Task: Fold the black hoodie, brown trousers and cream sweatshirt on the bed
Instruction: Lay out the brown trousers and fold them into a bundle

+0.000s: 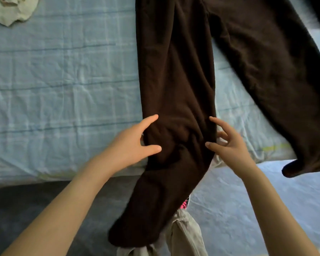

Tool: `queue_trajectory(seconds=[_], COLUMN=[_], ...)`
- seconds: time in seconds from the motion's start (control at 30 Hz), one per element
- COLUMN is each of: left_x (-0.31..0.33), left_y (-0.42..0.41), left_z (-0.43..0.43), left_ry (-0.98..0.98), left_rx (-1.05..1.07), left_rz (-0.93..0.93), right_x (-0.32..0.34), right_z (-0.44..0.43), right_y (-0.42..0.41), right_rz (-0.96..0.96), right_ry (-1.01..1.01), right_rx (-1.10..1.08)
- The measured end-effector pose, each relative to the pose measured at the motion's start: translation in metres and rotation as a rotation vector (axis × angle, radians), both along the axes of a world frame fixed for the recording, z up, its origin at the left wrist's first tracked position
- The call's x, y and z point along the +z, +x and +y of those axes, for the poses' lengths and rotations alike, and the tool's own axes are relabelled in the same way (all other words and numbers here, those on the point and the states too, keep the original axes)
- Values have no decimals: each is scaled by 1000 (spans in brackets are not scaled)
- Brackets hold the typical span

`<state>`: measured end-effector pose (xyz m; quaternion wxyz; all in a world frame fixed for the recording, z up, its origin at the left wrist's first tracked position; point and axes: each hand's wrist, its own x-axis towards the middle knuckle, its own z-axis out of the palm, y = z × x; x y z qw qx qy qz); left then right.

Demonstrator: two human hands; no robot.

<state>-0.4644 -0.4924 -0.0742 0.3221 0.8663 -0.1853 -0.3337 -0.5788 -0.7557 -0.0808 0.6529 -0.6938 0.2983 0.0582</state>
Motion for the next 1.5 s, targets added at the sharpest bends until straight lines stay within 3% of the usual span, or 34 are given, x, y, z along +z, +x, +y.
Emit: queue_trajectory(seconds=[0.1,0.23,0.37,0.53,0.63,0.87,1.17,1.33,1.5], left_x=[-13,-19,-16,-26,-29,-40,-49,-47,-28], left_y=[-13,-29,-30,-61,-63,-108,-147,-179,-188], left_z=[-7,5,31,33,47,51,74,91,92], left_ry=[-120,-368,-523,-448,-478,-477,-440,-384,-387], left_rx=[70,243,472,386,464,408,366,384,407], left_rz=[8,87,239,335,306,478,621,680,561], right_x=[-3,2,9,-5,-5,-31,-42,-29,-5], right_z=[19,36,31,60,59,83,105,122,131], right_y=[-6,-25,-37,-56,-73,-103,-167,-201,-198], right_rz=[-15,18,5,68,50,33,158,156,104], right_ry=[-23,-154,-67,-54,-114,136,107,126,30], right_rx=[-54,88,27,143,122,32,311,210,57])
